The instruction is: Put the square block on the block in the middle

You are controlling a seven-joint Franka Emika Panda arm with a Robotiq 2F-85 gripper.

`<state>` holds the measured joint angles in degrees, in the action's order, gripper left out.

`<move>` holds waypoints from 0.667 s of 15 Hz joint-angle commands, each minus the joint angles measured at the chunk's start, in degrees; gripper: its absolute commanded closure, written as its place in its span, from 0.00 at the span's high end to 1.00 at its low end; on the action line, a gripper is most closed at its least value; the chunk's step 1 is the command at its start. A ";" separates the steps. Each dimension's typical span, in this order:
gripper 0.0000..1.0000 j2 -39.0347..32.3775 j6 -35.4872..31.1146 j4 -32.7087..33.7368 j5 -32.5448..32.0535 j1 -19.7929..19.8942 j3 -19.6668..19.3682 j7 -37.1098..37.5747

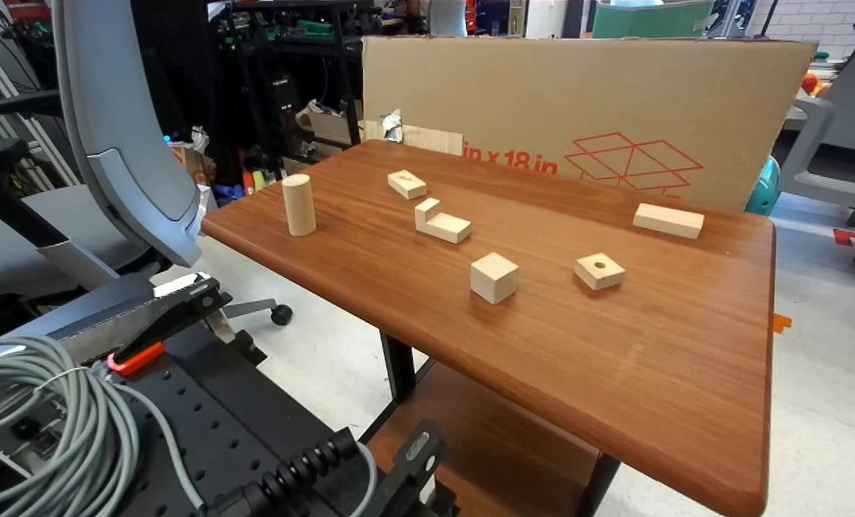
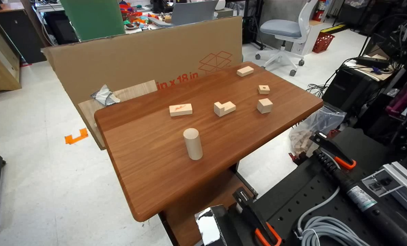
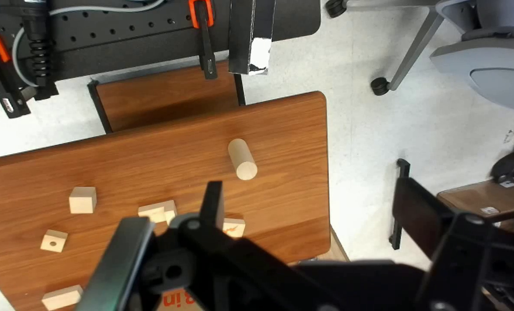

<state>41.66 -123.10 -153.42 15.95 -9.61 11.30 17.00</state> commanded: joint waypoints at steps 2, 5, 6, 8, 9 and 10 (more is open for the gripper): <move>1.00 0.02 0.21 0.13 0.05 0.16 0.08 -0.08; 1.00 0.02 0.21 0.13 0.05 0.16 0.08 -0.08; 1.00 -0.23 0.30 0.30 0.03 0.36 -0.18 -0.16; 1.00 -0.49 -0.66 0.46 0.63 1.07 -1.67 -0.81; 1.00 -0.43 -1.09 0.49 0.94 1.73 -2.87 -1.20; 1.00 -0.52 -1.61 0.64 1.00 2.53 -3.83 -1.21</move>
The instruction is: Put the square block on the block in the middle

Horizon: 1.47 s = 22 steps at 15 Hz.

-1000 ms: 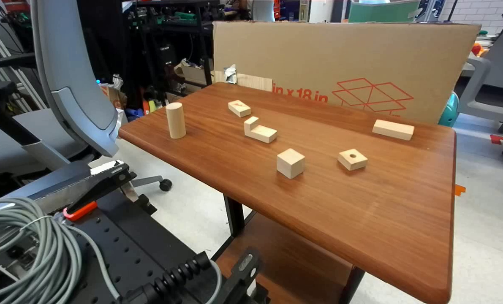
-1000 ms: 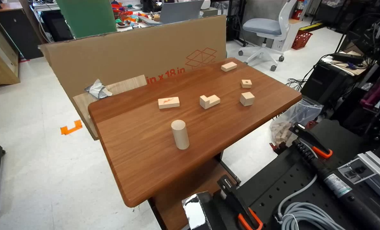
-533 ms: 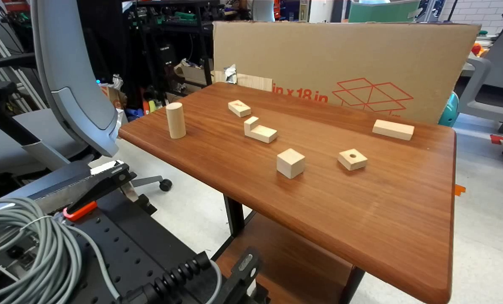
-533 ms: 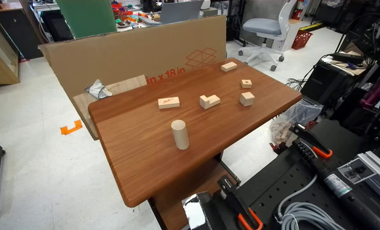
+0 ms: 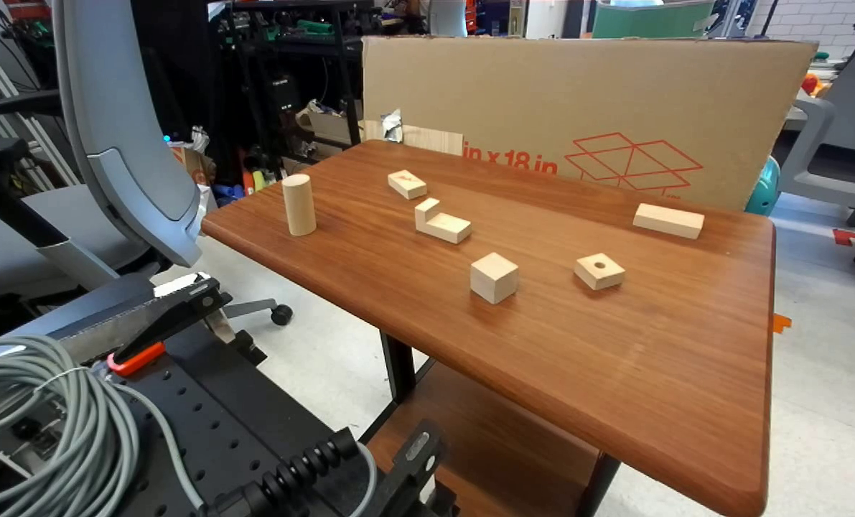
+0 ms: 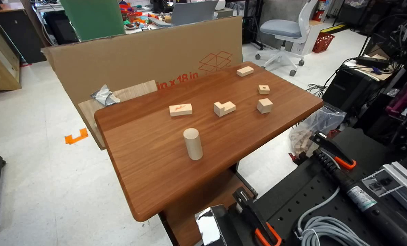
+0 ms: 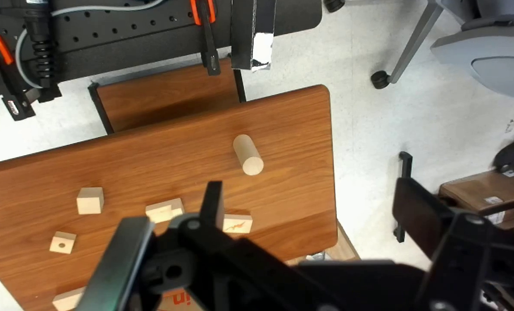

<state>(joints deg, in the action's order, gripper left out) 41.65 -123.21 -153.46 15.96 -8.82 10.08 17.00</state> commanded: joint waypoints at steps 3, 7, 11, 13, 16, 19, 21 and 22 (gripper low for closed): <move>1.00 -1.21 -3.38 1.15 0.70 4.58 -6.19 -2.29; 1.00 -4.34 -6.64 2.44 0.55 8.40 -10.54 -4.14; 1.00 -11.39 -10.02 4.93 0.24 11.01 -13.54 -6.00; 1.00 -15.97 -11.68 6.56 -0.50 11.54 -14.52 -8.10; 1.00 -22.87 -14.21 9.16 -3.42 12.90 -14.11 -9.13; 1.00 -29.50 -15.46 11.53 -9.14 14.52 -13.52 -7.71; 1.00 -33.78 -16.85 12.82 -13.40 15.44 -13.42 -5.67; 1.00 -35.82 -17.51 13.43 -15.00 15.62 -13.60 -4.90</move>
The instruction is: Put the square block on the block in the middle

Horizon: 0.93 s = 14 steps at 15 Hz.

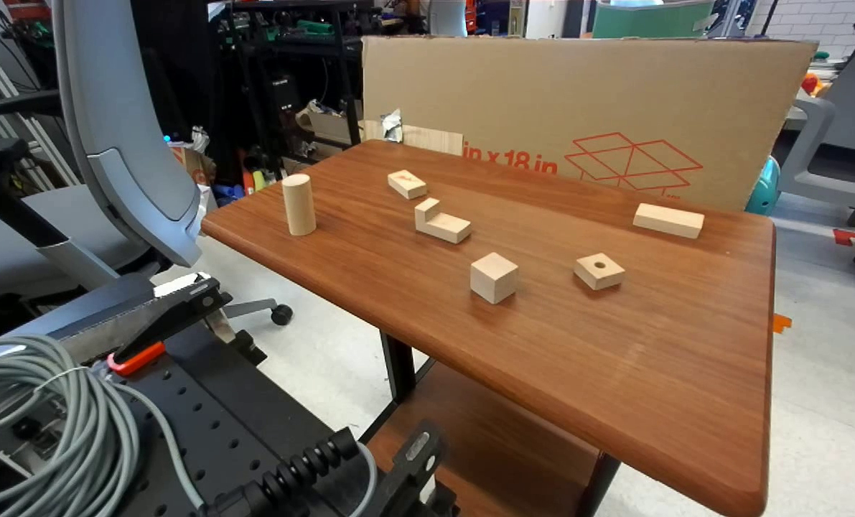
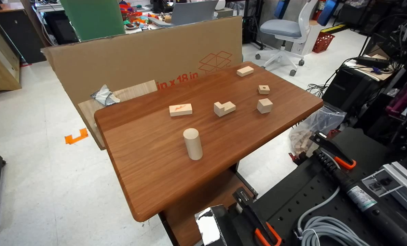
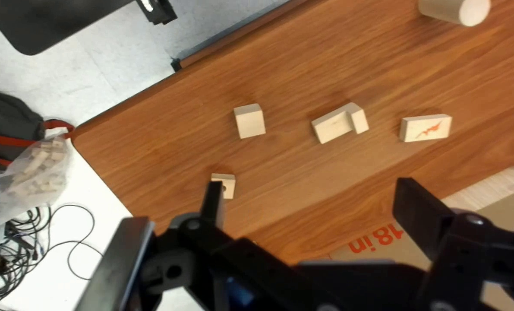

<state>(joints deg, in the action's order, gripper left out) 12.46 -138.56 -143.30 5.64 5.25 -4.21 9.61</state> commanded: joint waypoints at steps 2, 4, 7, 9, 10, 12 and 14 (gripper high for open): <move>1.00 -10.92 -3.85 4.61 -6.51 1.49 0.30 4.07; 1.00 -14.70 -5.26 5.83 -7.28 1.00 -0.05 4.66; 1.00 -19.73 -8.17 7.82 -7.68 0.12 -0.43 5.58; 1.00 -22.76 -9.52 9.35 -7.14 -0.39 -0.71 5.72; 1.00 -24.08 -9.79 10.07 -6.79 -0.63 -0.71 5.33; 1.00 -26.30 -10.48 11.20 -6.99 -1.19 -0.89 5.34; 1.00 -28.09 -10.15 12.05 -6.59 -1.51 -0.73 4.01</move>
<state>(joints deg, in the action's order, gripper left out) -12.41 -147.75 -133.51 -0.03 5.02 -4.25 13.62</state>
